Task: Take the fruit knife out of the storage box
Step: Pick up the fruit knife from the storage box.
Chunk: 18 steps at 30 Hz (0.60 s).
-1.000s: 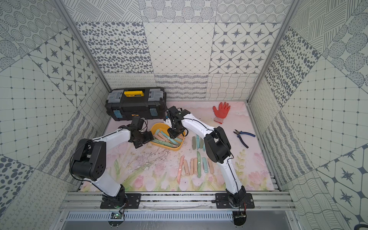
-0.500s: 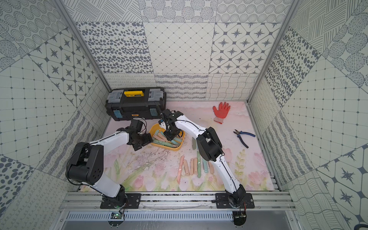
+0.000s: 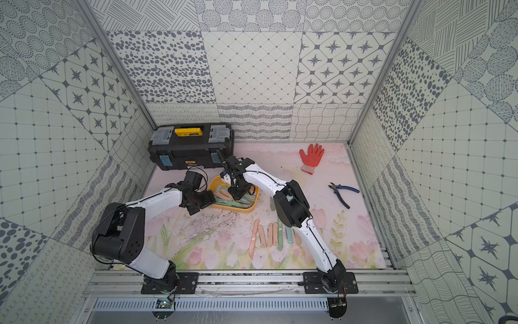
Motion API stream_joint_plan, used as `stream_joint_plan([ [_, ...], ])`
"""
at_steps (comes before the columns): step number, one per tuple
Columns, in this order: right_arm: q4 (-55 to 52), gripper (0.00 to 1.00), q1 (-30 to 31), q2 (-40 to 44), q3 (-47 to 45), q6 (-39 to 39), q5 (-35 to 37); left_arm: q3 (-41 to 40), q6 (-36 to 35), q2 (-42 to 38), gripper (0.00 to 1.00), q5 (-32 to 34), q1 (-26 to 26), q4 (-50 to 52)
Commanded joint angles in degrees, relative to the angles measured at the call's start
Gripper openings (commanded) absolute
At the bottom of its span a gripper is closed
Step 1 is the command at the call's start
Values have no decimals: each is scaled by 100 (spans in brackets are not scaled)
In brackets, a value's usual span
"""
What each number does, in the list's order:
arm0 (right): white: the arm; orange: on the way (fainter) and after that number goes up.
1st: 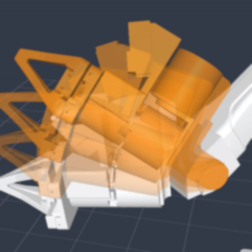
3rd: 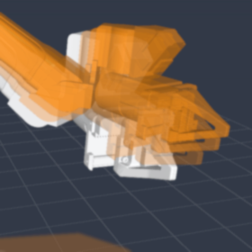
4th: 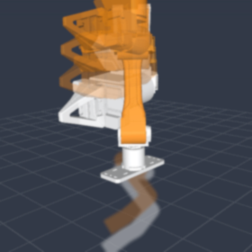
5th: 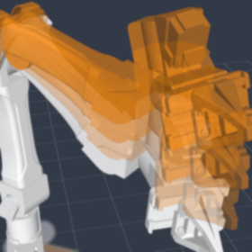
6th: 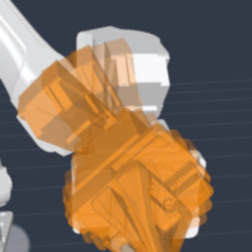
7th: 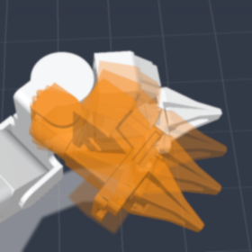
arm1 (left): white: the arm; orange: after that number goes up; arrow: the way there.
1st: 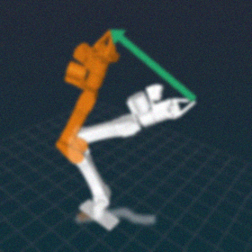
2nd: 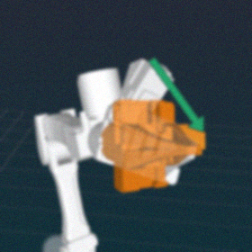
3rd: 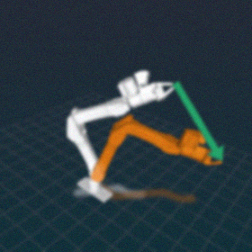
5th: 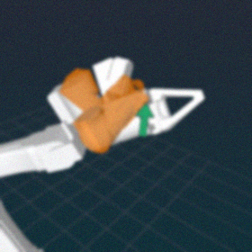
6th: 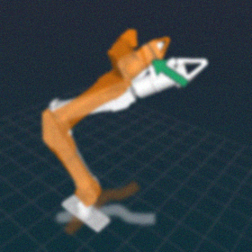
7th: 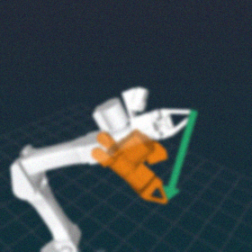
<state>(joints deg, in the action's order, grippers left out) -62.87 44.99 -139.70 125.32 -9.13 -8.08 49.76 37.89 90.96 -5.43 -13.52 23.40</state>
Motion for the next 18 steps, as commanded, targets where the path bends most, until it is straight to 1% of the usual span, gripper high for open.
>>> stream_joint_plan([
  [1,-89,45,22,-240,185,-122,3,-35,-107,-21,87,4,-23,486],
  [7,-292,44,18,-557,590,-98,142,-17,-183,-75,87,17,-28,477],
  [9,-409,40,26,-661,744,-108,137,-3,-172,-61,87,8,-23,473],
  [13,-389,30,25,-635,725,-110,93,15,-164,-31,88,7,-28,458],
  [18,-253,21,20,-500,596,-122,-1,59,-159,40,88,-21,-28,438],
])
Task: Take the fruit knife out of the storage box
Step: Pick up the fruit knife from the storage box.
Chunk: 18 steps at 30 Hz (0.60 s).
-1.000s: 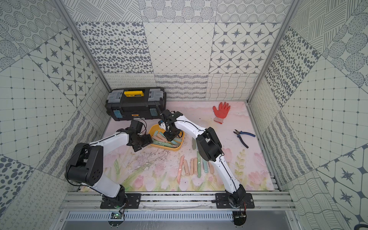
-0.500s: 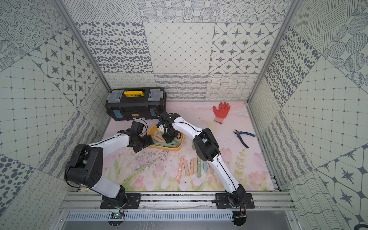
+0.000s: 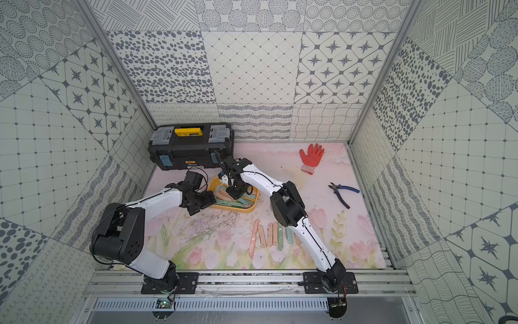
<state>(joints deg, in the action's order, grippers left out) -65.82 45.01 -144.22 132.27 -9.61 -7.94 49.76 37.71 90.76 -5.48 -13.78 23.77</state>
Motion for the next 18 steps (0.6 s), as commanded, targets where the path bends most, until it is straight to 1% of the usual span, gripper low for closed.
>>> stream_joint_plan([
  [1,72,20,24,-15,-126,-73,-14,71,-137,67,88,-19,1,407],
  [11,226,17,16,245,-289,-16,-34,102,-136,78,88,-15,4,411],
  [18,566,16,17,654,-580,69,12,137,-126,117,88,-37,3,396],
])
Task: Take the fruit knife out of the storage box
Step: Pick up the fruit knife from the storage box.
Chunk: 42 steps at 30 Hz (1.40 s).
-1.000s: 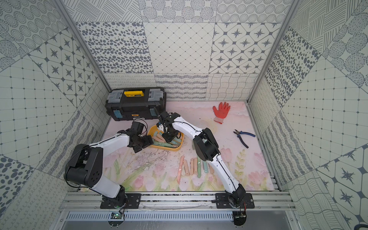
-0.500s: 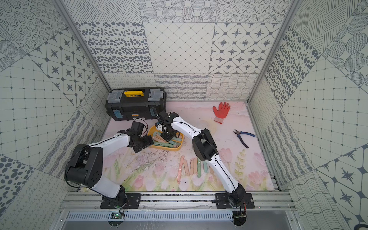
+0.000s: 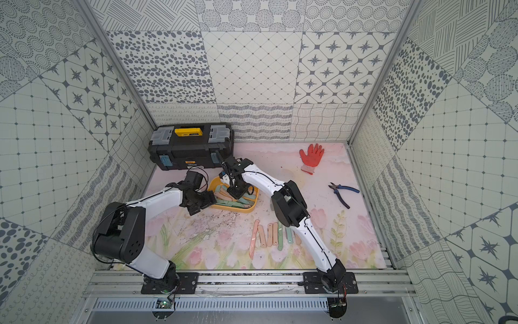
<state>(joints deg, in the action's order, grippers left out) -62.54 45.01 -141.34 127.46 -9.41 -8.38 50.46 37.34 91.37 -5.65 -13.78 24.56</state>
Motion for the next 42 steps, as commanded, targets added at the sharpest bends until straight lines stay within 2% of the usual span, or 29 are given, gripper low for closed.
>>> stream_joint_plan([
  [1,238,16,17,392,-94,62,47,73,-93,68,88,-15,7,322],
  [18,311,16,-45,1070,-80,322,-41,235,-153,-22,89,-29,3,287],
  [23,573,17,-212,1435,-357,609,-374,277,-172,53,89,-27,2,270],
  [31,743,17,-358,1873,-815,842,-275,334,-189,85,89,-17,15,294],
  [35,838,17,-595,2231,-1289,1363,-15,358,-179,91,89,-45,37,282],
  [39,1387,17,-1118,2985,-2495,2074,-128,330,-190,76,89,-53,37,263],
  [42,1595,17,-1416,3507,-3229,2272,-16,292,-181,89,89,-91,42,217],
])
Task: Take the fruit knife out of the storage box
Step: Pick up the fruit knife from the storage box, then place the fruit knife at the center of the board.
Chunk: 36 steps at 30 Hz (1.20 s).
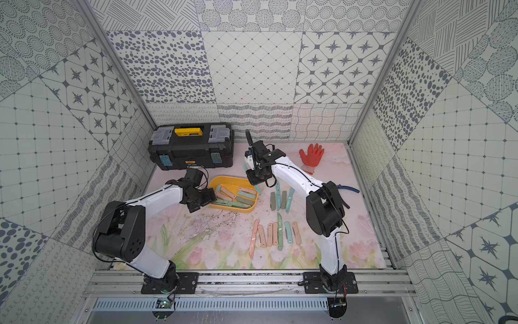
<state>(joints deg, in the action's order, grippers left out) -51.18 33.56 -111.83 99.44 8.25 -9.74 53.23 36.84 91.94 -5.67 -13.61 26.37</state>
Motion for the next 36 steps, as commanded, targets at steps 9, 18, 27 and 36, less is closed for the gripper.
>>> stream_joint_plan([
  [9,465,17,-1133,1475,-2099,1149,482,18,-139,49,89,-87,25,15],
  [18,377,18,-1621,1574,-2967,1208,634,27,-135,71,89,-113,34,18],
  [27,345,18,-1904,1210,-3221,1129,783,5,-140,82,89,-109,50,32],
  [36,572,18,-1983,657,-3152,1065,905,22,-138,62,89,-105,56,42],
])
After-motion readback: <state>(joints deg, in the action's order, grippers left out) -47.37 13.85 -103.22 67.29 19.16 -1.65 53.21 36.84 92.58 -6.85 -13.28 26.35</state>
